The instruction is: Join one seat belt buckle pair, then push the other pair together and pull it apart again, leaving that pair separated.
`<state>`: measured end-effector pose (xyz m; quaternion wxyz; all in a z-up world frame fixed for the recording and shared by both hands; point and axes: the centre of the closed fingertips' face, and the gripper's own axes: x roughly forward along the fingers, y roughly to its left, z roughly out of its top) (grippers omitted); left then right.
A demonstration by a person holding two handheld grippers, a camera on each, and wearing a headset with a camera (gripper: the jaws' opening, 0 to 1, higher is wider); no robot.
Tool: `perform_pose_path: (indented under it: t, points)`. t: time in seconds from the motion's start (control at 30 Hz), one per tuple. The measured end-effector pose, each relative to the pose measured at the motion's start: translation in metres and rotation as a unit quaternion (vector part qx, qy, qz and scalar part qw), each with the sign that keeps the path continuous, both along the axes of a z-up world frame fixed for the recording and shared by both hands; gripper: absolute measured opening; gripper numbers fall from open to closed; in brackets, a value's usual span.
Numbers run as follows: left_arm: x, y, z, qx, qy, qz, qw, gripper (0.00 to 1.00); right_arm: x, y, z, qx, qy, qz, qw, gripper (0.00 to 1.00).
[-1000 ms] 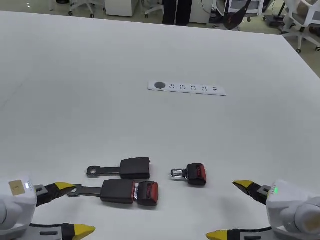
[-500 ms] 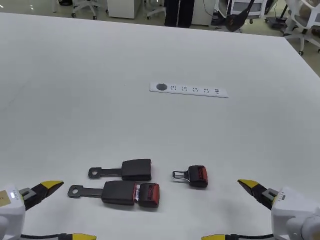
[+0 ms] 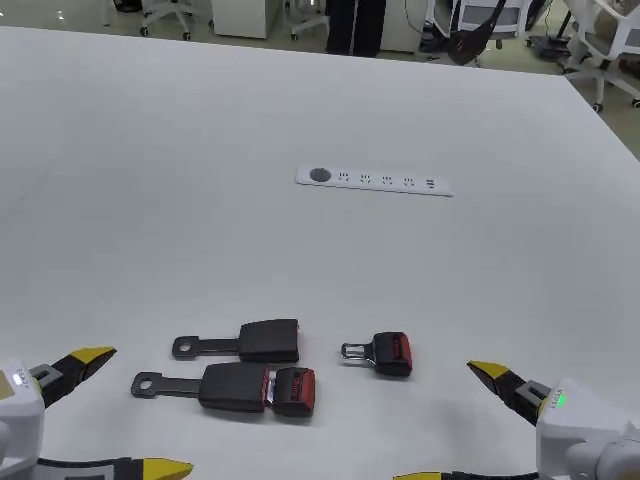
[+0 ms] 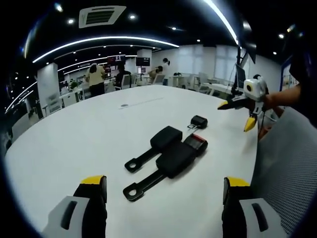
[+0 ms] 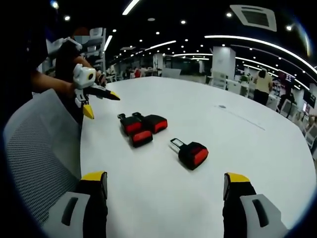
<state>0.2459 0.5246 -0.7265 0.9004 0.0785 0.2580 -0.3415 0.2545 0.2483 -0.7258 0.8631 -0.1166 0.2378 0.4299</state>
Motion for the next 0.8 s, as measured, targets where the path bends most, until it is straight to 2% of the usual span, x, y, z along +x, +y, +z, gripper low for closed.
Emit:
perform_pose_path:
  t: [0.43, 0.6, 0.8]
  points:
    - [-0.0022, -0.0055, 0.0006, -0.002, 0.001, -0.002, 1.0000, 1.00, -0.0025, -0.0029, -0.0018, -0.004, 0.003, 0.001, 1.0000, 0.99]
    - [-0.0013, -0.0014, -0.0035, -0.004, 0.002, 0.000, 1.0000, 1.00, -0.0012, -0.0025, -0.0008, -0.004, 0.001, 0.002, 1.0000, 0.99]
    - [-0.0039, -0.0063, 0.0009, -0.003, 0.003, 0.002, 1.0000, 1.00, 0.0006, -0.0030, -0.0013, -0.005, 0.000, 0.003, 1.0000, 0.99]
